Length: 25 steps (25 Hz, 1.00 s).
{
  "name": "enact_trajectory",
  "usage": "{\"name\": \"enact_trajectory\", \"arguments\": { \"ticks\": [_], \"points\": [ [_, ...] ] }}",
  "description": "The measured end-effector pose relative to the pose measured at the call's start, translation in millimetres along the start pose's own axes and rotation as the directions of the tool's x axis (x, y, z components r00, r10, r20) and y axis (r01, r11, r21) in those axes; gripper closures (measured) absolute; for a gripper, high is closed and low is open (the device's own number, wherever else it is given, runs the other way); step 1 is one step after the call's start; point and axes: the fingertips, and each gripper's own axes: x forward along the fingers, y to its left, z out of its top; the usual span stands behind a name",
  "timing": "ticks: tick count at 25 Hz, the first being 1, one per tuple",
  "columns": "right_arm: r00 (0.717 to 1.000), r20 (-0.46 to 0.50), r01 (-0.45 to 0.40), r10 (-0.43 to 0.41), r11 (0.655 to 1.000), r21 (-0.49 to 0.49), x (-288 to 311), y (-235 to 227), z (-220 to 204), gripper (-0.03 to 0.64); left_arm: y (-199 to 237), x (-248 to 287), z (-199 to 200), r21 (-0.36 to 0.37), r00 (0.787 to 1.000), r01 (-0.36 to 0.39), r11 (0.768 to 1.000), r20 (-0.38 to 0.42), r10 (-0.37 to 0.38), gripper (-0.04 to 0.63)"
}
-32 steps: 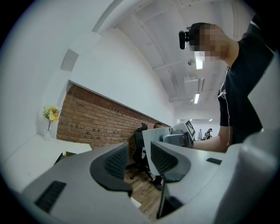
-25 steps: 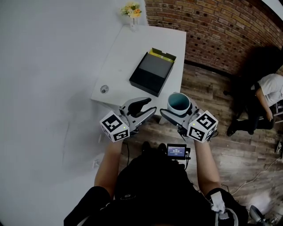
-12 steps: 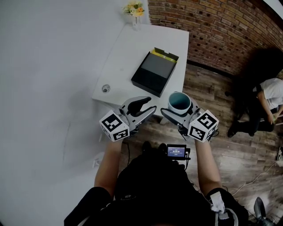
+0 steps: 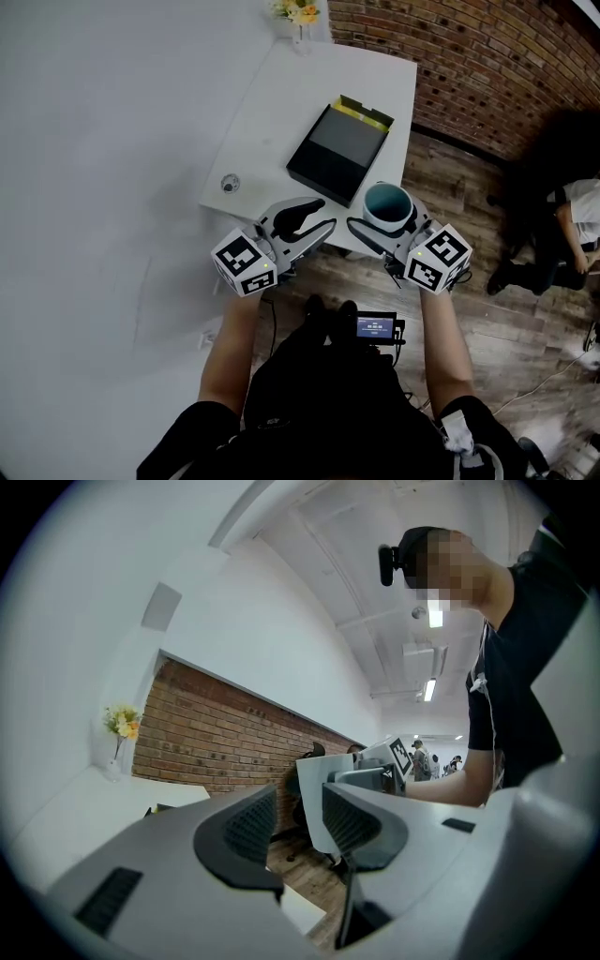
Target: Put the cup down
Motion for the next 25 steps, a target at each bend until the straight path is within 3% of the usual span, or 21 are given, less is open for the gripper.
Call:
{"name": "enact_trajectory", "arguments": {
  "ticks": [25],
  "points": [
    [0.999, -0.020, -0.041, 0.040, 0.999, -0.014, 82.9, -84.4, -25.9, 0.212, 48.2, 25.1, -31.8, -0.048, 1.000, -0.013, 0.999, -0.020, 0.012, 0.460]
  ]
}}
